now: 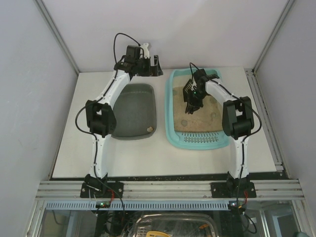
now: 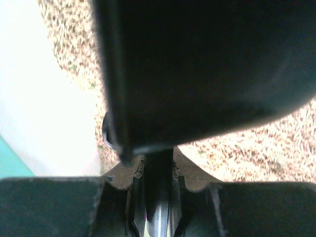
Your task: Clean the litter box
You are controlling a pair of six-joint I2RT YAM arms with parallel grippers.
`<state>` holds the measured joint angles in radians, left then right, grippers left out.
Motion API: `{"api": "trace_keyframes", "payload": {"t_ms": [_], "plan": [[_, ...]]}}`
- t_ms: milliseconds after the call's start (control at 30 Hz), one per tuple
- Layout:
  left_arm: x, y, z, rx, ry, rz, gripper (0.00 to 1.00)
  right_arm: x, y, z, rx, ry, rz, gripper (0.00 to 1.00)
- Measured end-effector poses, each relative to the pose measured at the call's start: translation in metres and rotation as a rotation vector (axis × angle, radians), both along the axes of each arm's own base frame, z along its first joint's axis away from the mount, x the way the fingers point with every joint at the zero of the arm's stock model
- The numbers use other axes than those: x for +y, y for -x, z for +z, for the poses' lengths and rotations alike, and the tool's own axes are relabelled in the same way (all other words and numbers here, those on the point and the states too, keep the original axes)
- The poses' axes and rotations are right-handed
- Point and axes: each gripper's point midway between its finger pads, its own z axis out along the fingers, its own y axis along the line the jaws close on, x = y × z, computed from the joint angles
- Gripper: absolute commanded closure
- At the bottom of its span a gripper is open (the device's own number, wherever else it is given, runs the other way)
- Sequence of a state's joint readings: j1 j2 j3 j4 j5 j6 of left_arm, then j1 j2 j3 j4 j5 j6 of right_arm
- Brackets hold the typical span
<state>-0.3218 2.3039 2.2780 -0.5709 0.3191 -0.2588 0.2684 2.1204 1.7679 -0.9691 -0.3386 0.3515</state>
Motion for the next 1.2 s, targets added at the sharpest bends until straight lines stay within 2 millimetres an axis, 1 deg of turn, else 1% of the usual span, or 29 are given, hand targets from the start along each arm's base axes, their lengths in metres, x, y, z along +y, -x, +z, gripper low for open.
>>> {"api": "trace_keyframes", "payload": {"t_ms": [33,133,200,267,400,500,667,867,1033,1100,1200], "plan": [[0.001,0.000,0.000,-0.001,-0.001,0.001,0.00,0.001,-0.002,-0.011,0.021,0.006,0.000,1.00],[0.003,-0.001,0.001,-0.007,-0.004,0.001,0.00,0.008,-0.015,-0.021,0.034,0.009,0.008,1.00],[0.003,-0.001,0.002,-0.007,-0.003,0.001,0.00,0.012,-0.021,-0.026,0.037,0.010,0.015,1.00],[0.004,-0.002,0.003,-0.007,0.001,0.000,0.00,0.019,-0.026,-0.027,0.027,0.007,0.025,1.00],[0.008,-0.002,0.007,-0.010,0.013,-0.005,0.00,0.031,-0.022,-0.025,0.027,0.000,0.049,1.00],[0.014,-0.004,0.010,-0.013,0.017,0.003,0.00,0.042,-0.019,-0.025,0.033,-0.017,0.067,1.00],[0.032,-0.006,0.015,-0.014,0.034,0.021,0.00,0.060,-0.015,-0.024,0.040,-0.049,0.098,1.00],[0.055,-0.004,0.009,0.015,0.032,0.055,0.00,0.075,-0.011,-0.021,0.059,-0.104,0.087,1.00],[0.062,0.004,0.006,0.034,0.028,0.063,0.00,0.077,-0.011,-0.024,0.056,-0.208,0.042,1.00],[0.063,0.007,0.007,0.035,0.026,0.057,0.00,0.073,-0.007,-0.027,0.053,-0.259,0.018,1.00],[0.062,0.011,0.011,0.036,0.028,0.051,0.00,0.063,0.005,-0.027,0.059,-0.308,-0.013,1.00]]}}
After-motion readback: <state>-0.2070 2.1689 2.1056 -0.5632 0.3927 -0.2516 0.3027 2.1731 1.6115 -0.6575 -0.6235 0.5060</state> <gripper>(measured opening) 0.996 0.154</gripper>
